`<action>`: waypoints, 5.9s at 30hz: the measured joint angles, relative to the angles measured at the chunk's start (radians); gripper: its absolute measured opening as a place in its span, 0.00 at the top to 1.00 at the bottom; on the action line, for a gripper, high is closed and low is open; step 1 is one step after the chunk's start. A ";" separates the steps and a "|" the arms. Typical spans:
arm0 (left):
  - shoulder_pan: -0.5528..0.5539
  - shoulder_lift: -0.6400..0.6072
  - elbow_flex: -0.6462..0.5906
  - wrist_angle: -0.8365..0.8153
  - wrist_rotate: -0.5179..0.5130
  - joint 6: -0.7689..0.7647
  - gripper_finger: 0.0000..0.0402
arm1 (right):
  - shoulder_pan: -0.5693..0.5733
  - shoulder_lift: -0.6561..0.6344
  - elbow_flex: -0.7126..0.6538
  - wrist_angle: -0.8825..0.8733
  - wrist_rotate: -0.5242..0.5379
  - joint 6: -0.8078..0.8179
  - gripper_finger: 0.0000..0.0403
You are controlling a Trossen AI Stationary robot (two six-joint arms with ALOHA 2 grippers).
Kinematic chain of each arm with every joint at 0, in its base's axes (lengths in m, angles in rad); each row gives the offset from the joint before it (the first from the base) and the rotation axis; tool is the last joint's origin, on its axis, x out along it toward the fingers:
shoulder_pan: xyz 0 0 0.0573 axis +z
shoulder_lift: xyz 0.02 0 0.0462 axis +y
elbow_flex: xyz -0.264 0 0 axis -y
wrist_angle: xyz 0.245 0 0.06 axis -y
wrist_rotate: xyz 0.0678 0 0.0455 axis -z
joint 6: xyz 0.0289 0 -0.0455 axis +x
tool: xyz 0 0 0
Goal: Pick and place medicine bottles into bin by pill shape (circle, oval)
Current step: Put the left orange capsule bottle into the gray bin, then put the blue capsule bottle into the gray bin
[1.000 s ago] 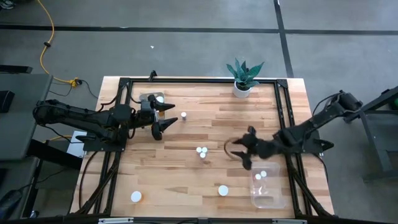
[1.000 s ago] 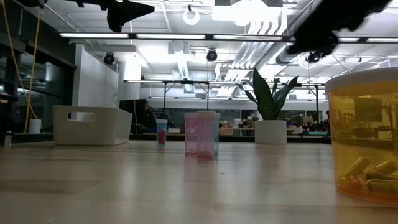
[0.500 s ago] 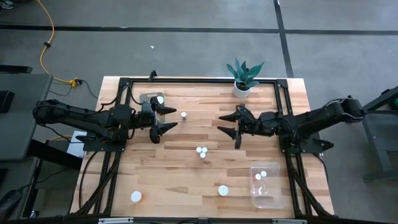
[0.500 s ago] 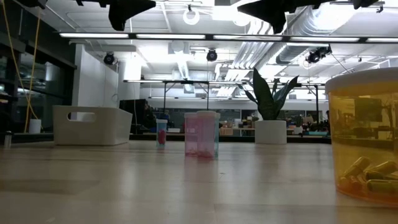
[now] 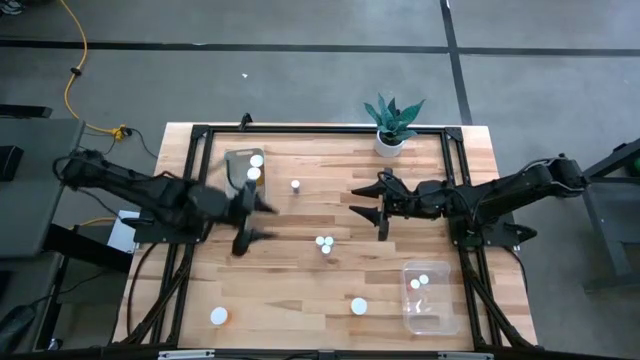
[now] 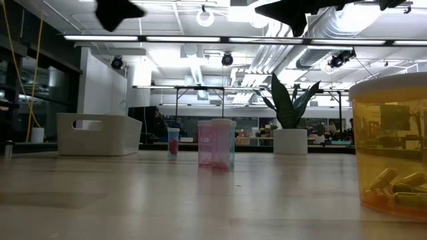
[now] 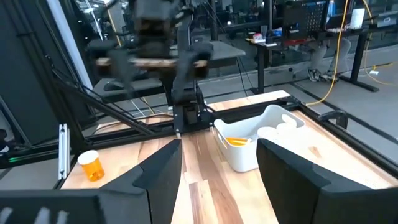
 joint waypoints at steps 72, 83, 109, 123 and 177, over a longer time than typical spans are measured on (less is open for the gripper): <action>-0.436 0.341 0.308 -0.824 -0.292 -0.488 0.50 | 0.000 0.000 0.000 -0.172 0.004 0.031 0.50; 0.428 0.090 0.274 -0.946 -0.218 -0.108 0.50 | 0.000 0.000 0.000 -0.178 0.012 0.026 0.50; 0.870 0.199 -0.018 -0.594 0.043 0.248 0.39 | 0.000 0.000 0.000 -0.182 0.050 0.031 0.50; 0.868 0.159 0.142 -0.634 0.086 0.222 0.22 | 0.000 0.000 0.000 -0.171 0.049 0.022 0.50; 0.599 0.655 0.113 0.016 0.111 0.236 0.25 | 0.000 0.000 0.000 -0.130 0.049 0.006 0.50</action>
